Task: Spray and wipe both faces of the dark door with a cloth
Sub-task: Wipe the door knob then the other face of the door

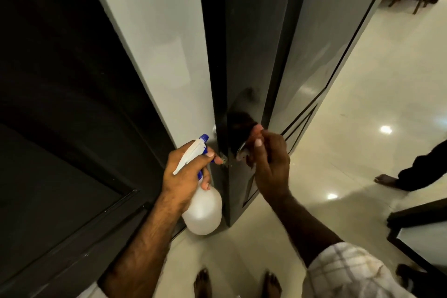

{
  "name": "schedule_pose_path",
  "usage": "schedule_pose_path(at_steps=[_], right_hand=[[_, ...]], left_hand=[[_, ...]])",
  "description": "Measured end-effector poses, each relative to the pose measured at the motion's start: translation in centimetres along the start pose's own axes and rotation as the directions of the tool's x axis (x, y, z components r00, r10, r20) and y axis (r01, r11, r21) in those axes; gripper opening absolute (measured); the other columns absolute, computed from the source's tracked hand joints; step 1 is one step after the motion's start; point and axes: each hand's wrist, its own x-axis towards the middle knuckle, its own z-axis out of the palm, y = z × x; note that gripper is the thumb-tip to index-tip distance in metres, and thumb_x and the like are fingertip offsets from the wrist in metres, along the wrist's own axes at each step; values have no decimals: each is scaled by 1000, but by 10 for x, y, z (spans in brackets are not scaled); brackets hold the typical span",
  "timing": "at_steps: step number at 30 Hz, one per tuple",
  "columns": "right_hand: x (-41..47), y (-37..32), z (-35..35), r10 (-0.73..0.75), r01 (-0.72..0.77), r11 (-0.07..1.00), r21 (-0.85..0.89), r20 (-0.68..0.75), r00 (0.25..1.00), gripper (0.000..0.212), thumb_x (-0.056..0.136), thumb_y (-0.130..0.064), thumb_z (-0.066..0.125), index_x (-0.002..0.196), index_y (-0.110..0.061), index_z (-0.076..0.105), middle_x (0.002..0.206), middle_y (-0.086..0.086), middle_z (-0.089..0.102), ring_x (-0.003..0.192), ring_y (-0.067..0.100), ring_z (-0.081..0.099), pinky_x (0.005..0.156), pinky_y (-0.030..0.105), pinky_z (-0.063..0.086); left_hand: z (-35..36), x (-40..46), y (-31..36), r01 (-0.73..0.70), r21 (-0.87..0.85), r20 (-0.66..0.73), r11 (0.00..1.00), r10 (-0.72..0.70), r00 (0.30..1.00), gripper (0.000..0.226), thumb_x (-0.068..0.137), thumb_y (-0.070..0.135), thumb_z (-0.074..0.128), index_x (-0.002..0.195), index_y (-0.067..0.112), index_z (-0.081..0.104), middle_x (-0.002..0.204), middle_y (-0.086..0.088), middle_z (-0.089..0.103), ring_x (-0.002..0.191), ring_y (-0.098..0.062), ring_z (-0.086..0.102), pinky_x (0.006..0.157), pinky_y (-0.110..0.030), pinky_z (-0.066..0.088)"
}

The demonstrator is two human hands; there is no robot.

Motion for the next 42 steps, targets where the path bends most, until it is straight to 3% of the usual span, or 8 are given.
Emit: schedule_pose_path(at_steps=[3, 11, 18, 21, 28, 32, 38, 42], right_hand=[[17, -4, -12, 594, -606, 589, 536, 222, 773, 37, 108, -42, 53, 132, -17, 68, 128, 15, 74, 120, 38, 70, 98, 49, 61], [-15, -1, -31, 635, -742, 317, 591, 448, 629, 47, 110, -44, 45, 143, -19, 66, 140, 19, 69, 118, 37, 72, 97, 53, 61], [15, -17, -51, -18, 86, 984, -154, 400, 916, 24, 94, -42, 69, 114, -30, 74, 130, 2, 58, 116, 29, 62, 89, 51, 63], [3, -5, -52, -245, 596, 630, -497, 601, 761, 31, 98, -46, 69, 126, -34, 72, 145, 5, 49, 137, 35, 46, 92, 48, 61], [21, 42, -51, -607, 906, 125, -405, 691, 393, 18, 102, -28, 71, 119, -26, 76, 145, 18, 54, 137, 45, 48, 114, 69, 43], [30, 49, -44, -688, 915, 151, -375, 625, 369, 21, 100, -25, 74, 121, -20, 75, 129, 23, 67, 124, 46, 61, 102, 65, 52], [-1, 28, -1, -187, 194, 974, -116, 65, 980, 34, 91, -38, 69, 115, -15, 66, 123, 13, 54, 111, 25, 57, 82, 33, 58], [3, -6, 10, 542, -488, 657, 575, 90, 836, 30, 100, -38, 61, 118, -16, 67, 111, 15, 75, 99, 37, 74, 73, 43, 65]], left_hand=[[4, 1, 3, 4, -15, 30, 1000, -3, 1000, 16, 98, 11, 66, 97, -5, 66, 93, -20, 78, 42, -28, 51, 50, -32, 50], [-3, -3, -4, 47, 4, 18, 999, -47, 999, 11, 103, 6, 61, 103, -3, 66, 92, -14, 79, 44, -26, 53, 52, -32, 53], [-13, -4, -10, 40, 10, 1, 999, -40, 999, 10, 103, 4, 60, 98, 2, 69, 91, -13, 79, 46, -32, 51, 55, -35, 54], [-8, -3, -12, 44, -5, -6, 999, -44, 999, 10, 103, 4, 60, 100, -1, 68, 90, -13, 79, 44, -28, 52, 52, -32, 54], [7, 0, -12, 55, 3, 13, 998, -55, 998, 9, 104, 7, 61, 106, 1, 67, 93, -14, 79, 45, -28, 54, 55, -34, 56], [6, -2, -12, 52, 34, -12, 998, -52, 999, 10, 104, 7, 60, 101, 3, 69, 92, -10, 80, 45, -25, 55, 56, -35, 57], [1, -9, -17, 56, 56, -5, 997, -56, 998, 15, 98, 18, 66, 97, 4, 70, 93, -10, 80, 45, -26, 55, 55, -37, 57], [2, -10, -17, 57, 22, 9, 998, -57, 998, 23, 91, 25, 65, 98, 3, 70, 95, -13, 79, 45, -25, 54, 54, -35, 55]])
